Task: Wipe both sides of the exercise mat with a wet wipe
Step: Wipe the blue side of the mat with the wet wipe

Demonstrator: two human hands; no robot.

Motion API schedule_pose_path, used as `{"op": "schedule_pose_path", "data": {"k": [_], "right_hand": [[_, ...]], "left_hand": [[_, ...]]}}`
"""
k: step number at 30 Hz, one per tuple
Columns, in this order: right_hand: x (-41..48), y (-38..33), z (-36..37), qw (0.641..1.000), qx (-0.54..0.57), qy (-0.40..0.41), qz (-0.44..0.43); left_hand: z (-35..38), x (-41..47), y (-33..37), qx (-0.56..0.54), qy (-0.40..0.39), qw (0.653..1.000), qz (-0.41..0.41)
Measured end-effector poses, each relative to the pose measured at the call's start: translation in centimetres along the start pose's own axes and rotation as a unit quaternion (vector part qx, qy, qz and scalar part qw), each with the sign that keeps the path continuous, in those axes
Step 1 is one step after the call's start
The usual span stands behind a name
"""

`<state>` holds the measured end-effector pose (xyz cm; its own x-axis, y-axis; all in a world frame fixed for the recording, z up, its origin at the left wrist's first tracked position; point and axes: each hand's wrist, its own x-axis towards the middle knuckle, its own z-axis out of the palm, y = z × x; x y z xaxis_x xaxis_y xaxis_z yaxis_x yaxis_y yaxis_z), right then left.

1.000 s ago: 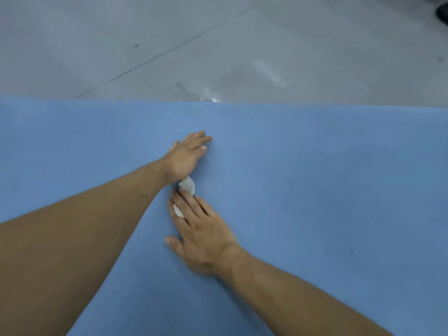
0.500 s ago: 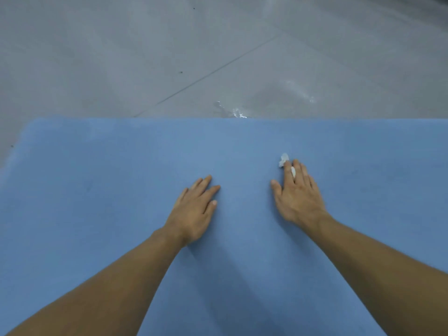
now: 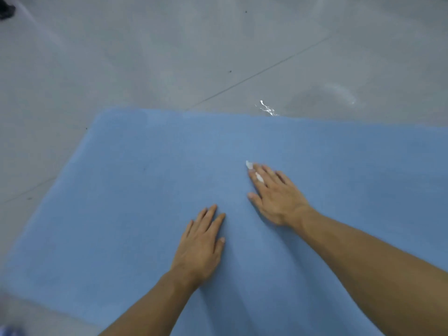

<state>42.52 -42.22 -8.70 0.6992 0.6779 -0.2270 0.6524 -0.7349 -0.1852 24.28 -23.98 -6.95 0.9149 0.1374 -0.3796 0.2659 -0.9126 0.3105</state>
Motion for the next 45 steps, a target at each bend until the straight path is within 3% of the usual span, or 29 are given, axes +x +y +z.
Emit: {"op": "schedule_pose_path", "data": {"k": [3, 5, 12, 17, 19, 21, 23, 25, 28, 35, 38, 41, 43, 45], "right_hand": [[0.9, 3.3, -1.3, 0.995, 0.016, 0.005, 0.099], [0.8, 3.2, -1.8, 0.995, 0.018, -0.021, 0.096], [-1.5, -3.4, -1.1, 0.991, 0.034, -0.084, -0.096], [-4.3, -3.7, 0.0, 0.975, 0.004, -0.106, -0.196], [-4.4, -1.8, 0.3, 0.985, 0.002, -0.059, -0.163], [-4.2, 0.6, 0.2, 0.999, 0.013, 0.010, -0.049], [-4.0, 1.8, 0.1, 0.998, 0.002, -0.006, 0.055], [-3.9, 1.2, 0.4, 0.996, 0.038, -0.017, 0.075], [-4.3, -1.7, 1.2, 0.996, 0.084, -0.006, -0.005], [-9.3, -7.7, 2.1, 0.969, 0.098, -0.111, -0.196], [-12.5, -7.0, 2.9, 0.964, 0.101, -0.108, -0.222], [-15.2, -5.9, 4.2, 0.970, 0.042, -0.023, -0.238], [-16.2, -5.5, 4.7, 0.968, 0.103, 0.017, -0.226], [-16.3, -5.6, 3.8, 0.955, 0.247, 0.031, -0.164]], "left_hand": [[0.3, -1.2, 0.2, 0.036, -0.012, 0.999, -0.003], [0.8, -1.9, 0.2, 0.047, -0.017, 0.999, -0.011], [1.5, -3.9, 0.0, 0.057, -0.012, 0.998, 0.004], [2.4, -5.4, 0.0, 0.043, -0.001, 0.999, -0.003], [2.7, -6.0, 0.0, 0.029, 0.004, 1.000, -0.007], [2.6, -6.4, 0.1, 0.036, -0.009, 0.999, -0.015], [2.6, -6.8, 0.3, 0.038, -0.018, 0.999, -0.022], [2.8, -7.2, 0.5, 0.039, -0.016, 0.999, -0.025], [3.2, -7.6, 0.5, 0.035, -0.013, 0.999, -0.030], [2.8, -7.6, 0.4, 0.022, -0.020, 0.999, -0.029], [2.9, -7.7, 0.6, 0.018, -0.017, 0.999, -0.033], [3.0, -7.7, 1.7, -0.024, 0.004, 0.998, -0.051], [3.1, -7.3, 2.7, -0.072, 0.045, 0.995, -0.050], [2.9, -6.6, 4.0, -0.146, 0.093, 0.984, -0.030]]}}
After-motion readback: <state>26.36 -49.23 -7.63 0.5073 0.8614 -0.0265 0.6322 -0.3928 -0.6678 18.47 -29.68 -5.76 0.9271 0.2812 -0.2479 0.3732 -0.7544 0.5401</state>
